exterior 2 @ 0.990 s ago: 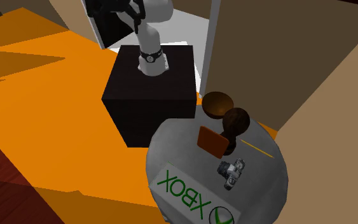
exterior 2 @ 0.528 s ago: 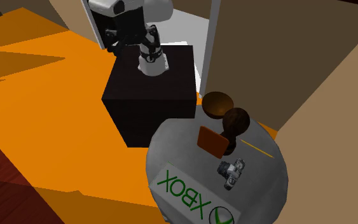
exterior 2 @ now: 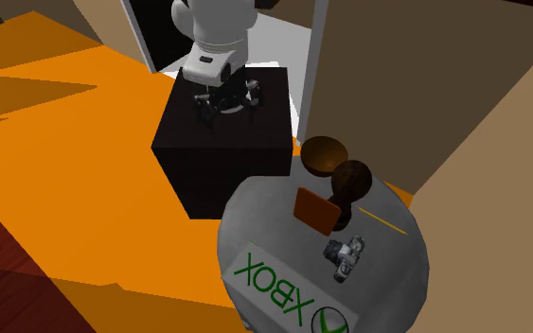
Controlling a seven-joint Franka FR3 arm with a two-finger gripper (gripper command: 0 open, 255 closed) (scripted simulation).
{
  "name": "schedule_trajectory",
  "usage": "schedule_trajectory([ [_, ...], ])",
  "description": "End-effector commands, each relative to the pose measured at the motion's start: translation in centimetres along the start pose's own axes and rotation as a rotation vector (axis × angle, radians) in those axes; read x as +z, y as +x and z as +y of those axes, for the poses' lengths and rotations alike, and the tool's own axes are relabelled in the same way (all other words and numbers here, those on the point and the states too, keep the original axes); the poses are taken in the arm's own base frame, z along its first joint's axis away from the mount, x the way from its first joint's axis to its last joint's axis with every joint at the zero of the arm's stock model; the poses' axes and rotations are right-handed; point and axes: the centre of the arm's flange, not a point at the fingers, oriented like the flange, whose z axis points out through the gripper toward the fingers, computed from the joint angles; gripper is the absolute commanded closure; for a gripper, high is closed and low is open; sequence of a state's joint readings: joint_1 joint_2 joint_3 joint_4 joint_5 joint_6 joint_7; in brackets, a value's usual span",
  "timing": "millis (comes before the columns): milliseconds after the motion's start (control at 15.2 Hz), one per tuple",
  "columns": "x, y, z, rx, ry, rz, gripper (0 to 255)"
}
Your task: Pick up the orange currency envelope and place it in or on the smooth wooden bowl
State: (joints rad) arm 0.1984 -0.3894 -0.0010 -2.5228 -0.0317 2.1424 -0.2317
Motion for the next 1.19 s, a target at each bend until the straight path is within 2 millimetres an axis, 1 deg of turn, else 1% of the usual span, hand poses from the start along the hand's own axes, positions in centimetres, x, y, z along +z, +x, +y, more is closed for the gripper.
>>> schedule_trajectory([
  [0, 2.1, 1.8, -1.6, -0.048, 0.007, 0.002, 0],
  [528, 9.7, 6.8, -6.6, -0.233, 0.035, 0.005, 0],
  [1122, 18.0, 11.2, -13.4, -0.441, 0.066, 0.009, 0],
])
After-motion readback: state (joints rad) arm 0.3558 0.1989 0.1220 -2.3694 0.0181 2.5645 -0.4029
